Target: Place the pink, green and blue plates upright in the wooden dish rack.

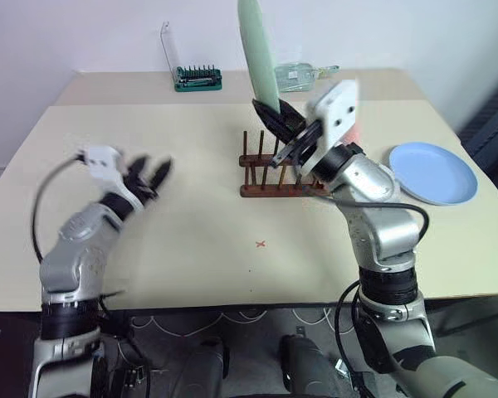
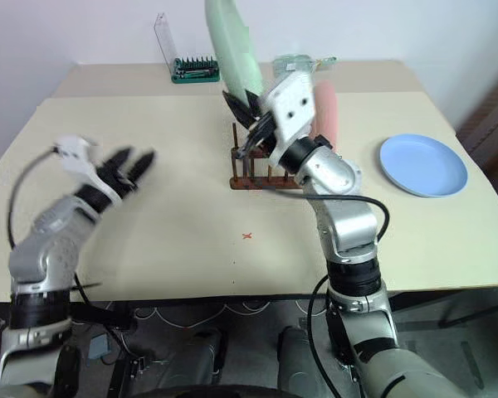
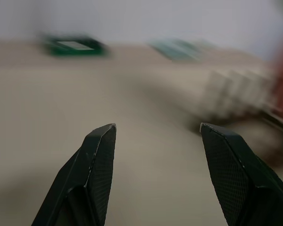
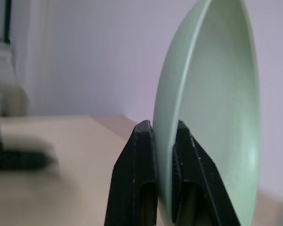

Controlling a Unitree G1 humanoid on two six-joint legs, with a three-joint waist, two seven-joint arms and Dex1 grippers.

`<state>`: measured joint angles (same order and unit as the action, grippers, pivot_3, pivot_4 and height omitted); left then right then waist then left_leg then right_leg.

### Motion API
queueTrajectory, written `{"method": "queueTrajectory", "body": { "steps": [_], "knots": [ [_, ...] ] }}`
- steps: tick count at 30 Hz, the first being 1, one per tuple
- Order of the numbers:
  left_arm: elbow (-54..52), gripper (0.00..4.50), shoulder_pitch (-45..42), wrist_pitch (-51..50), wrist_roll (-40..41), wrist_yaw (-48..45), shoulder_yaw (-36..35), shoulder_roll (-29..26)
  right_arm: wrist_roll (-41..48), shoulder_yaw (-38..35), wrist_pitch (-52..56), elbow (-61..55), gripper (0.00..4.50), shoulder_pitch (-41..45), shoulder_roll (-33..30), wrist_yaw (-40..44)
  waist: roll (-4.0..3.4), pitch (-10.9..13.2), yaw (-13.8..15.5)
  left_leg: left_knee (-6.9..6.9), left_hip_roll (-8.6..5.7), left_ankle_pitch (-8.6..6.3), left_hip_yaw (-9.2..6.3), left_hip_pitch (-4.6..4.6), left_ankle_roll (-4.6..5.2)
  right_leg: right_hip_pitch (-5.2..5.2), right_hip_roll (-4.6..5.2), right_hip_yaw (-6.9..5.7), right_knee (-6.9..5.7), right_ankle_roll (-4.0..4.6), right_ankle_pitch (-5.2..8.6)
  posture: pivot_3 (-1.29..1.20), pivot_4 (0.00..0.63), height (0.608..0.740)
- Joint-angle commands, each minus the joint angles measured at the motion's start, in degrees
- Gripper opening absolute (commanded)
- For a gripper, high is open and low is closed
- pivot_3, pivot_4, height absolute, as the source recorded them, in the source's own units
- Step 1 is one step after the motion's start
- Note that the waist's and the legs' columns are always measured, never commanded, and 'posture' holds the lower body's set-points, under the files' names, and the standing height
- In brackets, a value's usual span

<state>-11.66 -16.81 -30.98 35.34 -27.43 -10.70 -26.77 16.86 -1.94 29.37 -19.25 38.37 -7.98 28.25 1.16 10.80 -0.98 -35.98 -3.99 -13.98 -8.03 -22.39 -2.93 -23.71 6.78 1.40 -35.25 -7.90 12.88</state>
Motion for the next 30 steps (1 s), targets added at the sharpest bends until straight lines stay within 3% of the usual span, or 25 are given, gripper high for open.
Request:
{"method": "queueTrajectory", "body": {
  "steps": [1,8,27,30],
  "knots": [
    [-6.3,2.9,2.1,-2.8,5.6,-6.1,1.2,-0.7,8.5,-4.8,8.0,-3.5,0.0,-0.1,1.0,-3.1,-0.02,0.0,-0.1,0.02,0.01,0.0,0.0,0.0,0.0,-0.03,0.0,0.0,-0.01,0.03,-0.02,0.0,0.15,0.74],
    [-10.2,2.9,5.7,-5.2,5.6,-10.9,5.8,-2.2,17.4,-11.4,15.1,-0.5,0.0,2.0,1.1,-8.9,-0.28,0.1,-0.2,0.09,0.03,0.0,0.09,0.0,0.01,-0.13,-0.02,0.02,-0.03,0.07,-0.03,0.0,0.15,0.74],
    [-11.3,2.9,5.6,-5.0,5.0,-10.8,7.2,-0.5,21.7,-13.0,22.3,6.0,0.0,2.5,0.0,-17.5,-0.29,0.1,-0.2,0.1,0.04,0.0,0.12,-0.01,0.01,-0.12,-0.01,0.03,-0.01,0.06,-0.03,0.0,0.15,0.74],
    [-11.2,2.95,5.2,-4.6,4.6,-10.8,7.5,-0.3,21.8,-12.8,22.2,6.2,1.08,2.5,-0.2,-18.0,-0.3,0.1,-0.2,0.1,0.04,0.0,0.12,-0.01,0.02,-0.13,-0.01,0.02,-0.01,0.06,-0.03,0.0,0.15,0.74]
  ]
}}
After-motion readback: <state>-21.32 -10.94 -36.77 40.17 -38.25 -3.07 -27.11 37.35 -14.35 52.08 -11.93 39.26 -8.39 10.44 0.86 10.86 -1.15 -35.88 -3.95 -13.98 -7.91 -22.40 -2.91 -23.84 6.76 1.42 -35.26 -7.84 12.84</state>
